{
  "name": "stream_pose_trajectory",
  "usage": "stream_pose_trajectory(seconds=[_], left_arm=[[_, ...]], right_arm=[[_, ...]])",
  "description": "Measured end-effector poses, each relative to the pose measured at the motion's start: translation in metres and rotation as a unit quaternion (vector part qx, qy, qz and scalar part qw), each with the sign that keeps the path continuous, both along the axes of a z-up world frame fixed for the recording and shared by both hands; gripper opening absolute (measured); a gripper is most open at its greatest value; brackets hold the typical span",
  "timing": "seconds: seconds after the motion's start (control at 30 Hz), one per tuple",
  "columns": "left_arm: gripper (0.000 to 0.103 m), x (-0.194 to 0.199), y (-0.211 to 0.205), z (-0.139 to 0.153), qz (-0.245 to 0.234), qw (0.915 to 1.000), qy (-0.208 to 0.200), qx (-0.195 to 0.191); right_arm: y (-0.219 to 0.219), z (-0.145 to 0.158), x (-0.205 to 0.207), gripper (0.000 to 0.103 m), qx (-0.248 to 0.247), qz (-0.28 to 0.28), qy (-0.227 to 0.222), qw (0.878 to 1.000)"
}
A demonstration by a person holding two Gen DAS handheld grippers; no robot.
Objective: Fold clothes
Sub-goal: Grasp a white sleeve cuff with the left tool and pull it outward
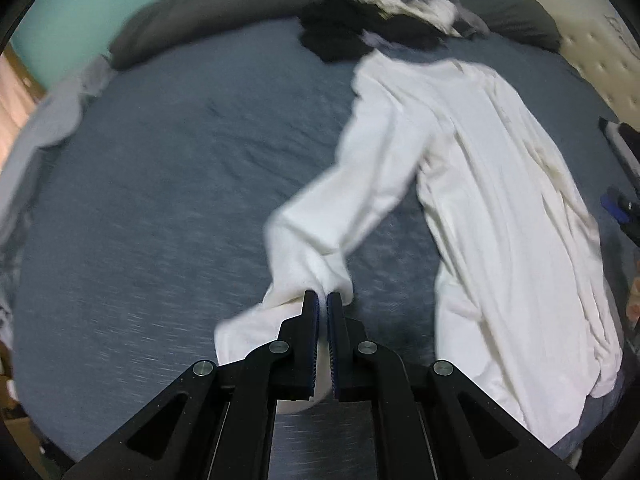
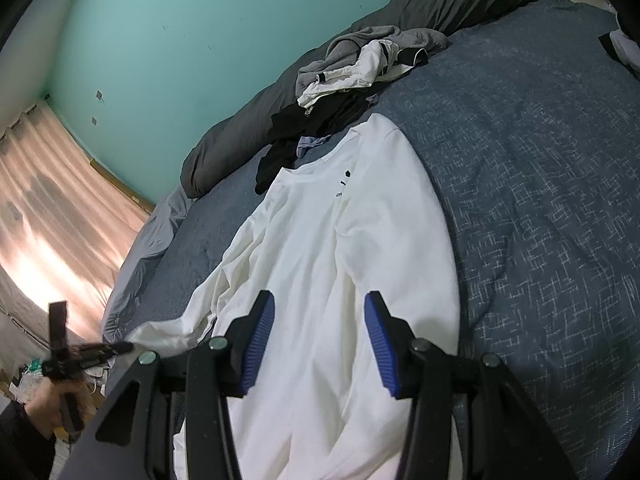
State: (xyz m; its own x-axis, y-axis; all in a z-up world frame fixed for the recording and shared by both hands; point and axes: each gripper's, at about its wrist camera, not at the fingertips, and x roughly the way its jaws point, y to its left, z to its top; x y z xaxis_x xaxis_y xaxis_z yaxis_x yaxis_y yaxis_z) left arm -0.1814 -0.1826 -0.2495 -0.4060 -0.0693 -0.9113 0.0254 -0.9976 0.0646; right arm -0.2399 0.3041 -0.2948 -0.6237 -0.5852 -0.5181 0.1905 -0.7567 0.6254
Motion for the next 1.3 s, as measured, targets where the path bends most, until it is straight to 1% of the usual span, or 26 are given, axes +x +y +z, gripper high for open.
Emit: stream_pose_trajectory(seconds=[0.07, 0.13, 0.17, 0.23, 0.27, 0.3, 0.33, 0.37, 0.4, 0.47, 0.5, 0.57, 0.73, 0.8, 0.87, 0.9, 0.93, 0.97, 1.03, 1.1, 1.13, 1.17, 1.2, 1.3], left_arm=[[0.006, -0.002, 0.007, -0.024, -0.002, 0.9994, -0.022, 0.025], [0.006, 0.002, 0.01, -0.036, -0.003, 0.9978, -0.034, 0.058], [0.006, 0.005, 0.011, -0.037, -0.002, 0.9976, -0.032, 0.061], [0.011, 0.009, 0.01, -0.035, 0.005, 0.9971, -0.026, 0.071], [0.016, 0.011, 0.006, -0.033, 0.01, 0.9967, -0.022, 0.077], [0.026, 0.014, -0.001, -0.027, 0.019, 0.9963, -0.011, 0.083], [0.032, 0.018, -0.008, -0.021, 0.029, 0.9957, 0.0, 0.088], [0.042, 0.021, -0.015, -0.015, 0.038, 0.9949, 0.01, 0.093], [0.044, 0.024, -0.022, -0.009, 0.048, 0.9938, 0.021, 0.098], [0.044, 0.031, -0.036, 0.003, 0.066, 0.991, 0.042, 0.108], [0.044, 0.032, -0.046, 0.005, 0.074, 0.991, 0.046, 0.101], [0.044, 0.035, -0.061, 0.001, 0.093, 0.9906, 0.036, 0.094], [0.044, 0.037, -0.09, -0.03, 0.137, 0.9837, 0.008, 0.117], [0.044, 0.036, -0.098, -0.046, 0.154, 0.9795, -0.011, 0.129], [0.046, 0.036, -0.103, -0.056, 0.169, 0.9736, -0.015, 0.152], [0.049, 0.036, -0.106, -0.061, 0.177, 0.9705, -0.017, 0.163], [0.049, 0.036, -0.107, -0.062, 0.18, 0.9692, -0.016, 0.167], [0.049, 0.036, -0.108, -0.064, 0.183, 0.968, -0.014, 0.172], [0.049, 0.035, -0.106, -0.064, 0.176, 0.9692, -0.01, 0.171], [0.047, 0.033, -0.103, -0.062, 0.161, 0.9727, -0.001, 0.167], [0.044, 0.032, -0.101, -0.061, 0.154, 0.9739, 0.002, 0.166], [0.03, 0.031, -0.098, -0.058, 0.147, 0.9756, 0.004, 0.163], [0.018, 0.03, -0.094, -0.055, 0.14, 0.9772, 0.005, 0.16], [0.007, 0.027, -0.088, -0.046, 0.119, 0.9818, 0.01, 0.148]], right_arm=[[0.001, 0.0, -0.001, 0.047, 0.0, -0.001, -0.001, 1.0], [0.001, 0.0, -0.002, 0.047, -0.001, -0.001, -0.001, 1.0], [0.001, 0.0, -0.003, 0.047, 0.0, -0.001, -0.001, 1.0], [0.001, -0.001, -0.003, 0.047, 0.0, -0.001, -0.002, 1.0], [0.001, -0.001, -0.003, 0.047, 0.0, -0.001, -0.002, 1.0], [0.002, -0.001, -0.004, 0.047, 0.0, -0.001, -0.002, 1.0], [0.002, -0.002, -0.004, 0.047, 0.0, 0.0, -0.002, 1.0], [0.001, -0.002, -0.004, 0.047, 0.0, 0.0, -0.002, 1.0], [0.001, -0.002, -0.004, 0.047, 0.001, 0.001, -0.003, 1.0], [-0.001, -0.003, -0.003, 0.047, 0.002, 0.002, -0.003, 1.0], [-0.001, -0.003, -0.003, 0.047, 0.002, 0.003, -0.004, 1.0], [-0.003, -0.004, -0.003, 0.047, 0.003, 0.004, -0.004, 1.0], [-0.006, -0.005, -0.002, 0.047, 0.006, 0.007, -0.005, 1.0], [-0.006, -0.006, -0.003, 0.047, 0.007, 0.007, -0.006, 1.0], [-0.006, -0.007, -0.004, 0.047, 0.008, 0.006, -0.007, 1.0], [-0.006, -0.007, -0.004, 0.047, 0.008, 0.006, -0.008, 1.0], [-0.005, -0.008, -0.005, 0.047, 0.008, 0.006, -0.009, 1.0], [-0.005, -0.008, -0.006, 0.047, 0.007, 0.006, -0.009, 1.0], [-0.006, -0.009, -0.006, 0.047, 0.009, 0.007, -0.01, 1.0], [-0.007, -0.01, -0.006, 0.047, 0.01, 0.008, -0.012, 1.0], [-0.008, -0.011, -0.006, 0.047, 0.012, 0.008, -0.013, 1.0], [-0.009, -0.011, -0.006, 0.047, 0.013, 0.008, -0.014, 1.0], [-0.009, -0.012, -0.006, 0.047, 0.015, 0.008, -0.014, 1.0], [-0.01, -0.012, -0.007, 0.047, 0.016, 0.01, -0.015, 1.0]])
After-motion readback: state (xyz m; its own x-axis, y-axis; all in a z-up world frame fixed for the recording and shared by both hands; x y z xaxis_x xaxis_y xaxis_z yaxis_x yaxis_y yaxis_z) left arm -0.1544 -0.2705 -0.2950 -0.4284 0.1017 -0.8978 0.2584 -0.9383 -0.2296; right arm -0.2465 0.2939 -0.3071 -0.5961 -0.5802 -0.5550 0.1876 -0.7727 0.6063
